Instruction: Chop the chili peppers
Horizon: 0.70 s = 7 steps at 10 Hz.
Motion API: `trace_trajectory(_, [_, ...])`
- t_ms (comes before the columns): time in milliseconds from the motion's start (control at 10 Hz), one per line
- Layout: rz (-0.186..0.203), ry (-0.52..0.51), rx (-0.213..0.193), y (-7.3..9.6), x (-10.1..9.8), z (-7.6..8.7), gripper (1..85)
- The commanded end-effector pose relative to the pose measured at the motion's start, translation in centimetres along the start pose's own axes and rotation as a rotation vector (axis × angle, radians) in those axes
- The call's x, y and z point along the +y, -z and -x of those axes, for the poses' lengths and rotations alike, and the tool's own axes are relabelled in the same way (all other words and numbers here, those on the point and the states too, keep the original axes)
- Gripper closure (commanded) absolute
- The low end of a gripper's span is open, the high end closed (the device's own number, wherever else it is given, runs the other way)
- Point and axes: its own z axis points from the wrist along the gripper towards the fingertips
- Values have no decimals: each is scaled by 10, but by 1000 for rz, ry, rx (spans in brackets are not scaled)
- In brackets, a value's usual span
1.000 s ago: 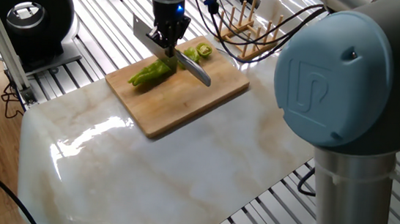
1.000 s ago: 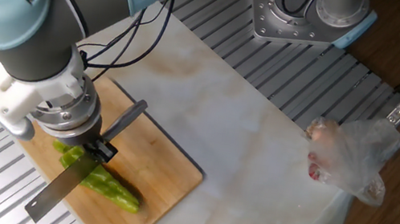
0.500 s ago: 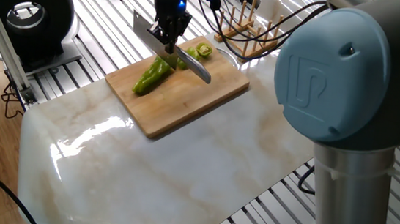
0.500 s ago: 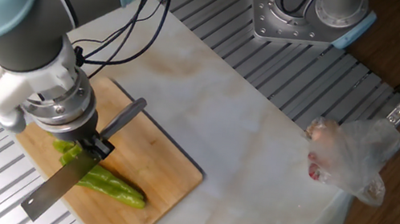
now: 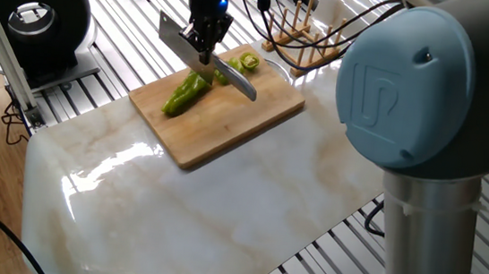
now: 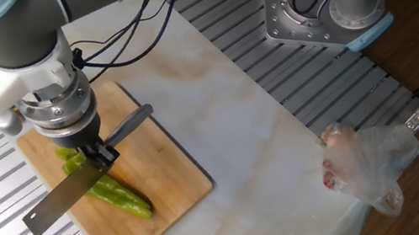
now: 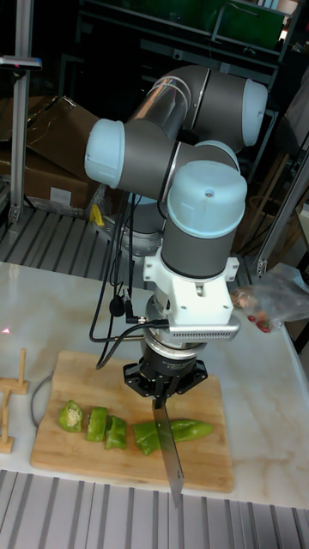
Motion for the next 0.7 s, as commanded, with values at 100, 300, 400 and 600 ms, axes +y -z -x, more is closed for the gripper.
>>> trace_trajectory(100, [-13,17,2,-2,-8,2,843])
trace_trajectory(300, [17,34,-2,-1,-7,2,843])
trace_trajectory(400, [27,44,-6,-2,-6,2,843])
trace_trajectory(600, [41,61,-13,-2,-7,3,843])
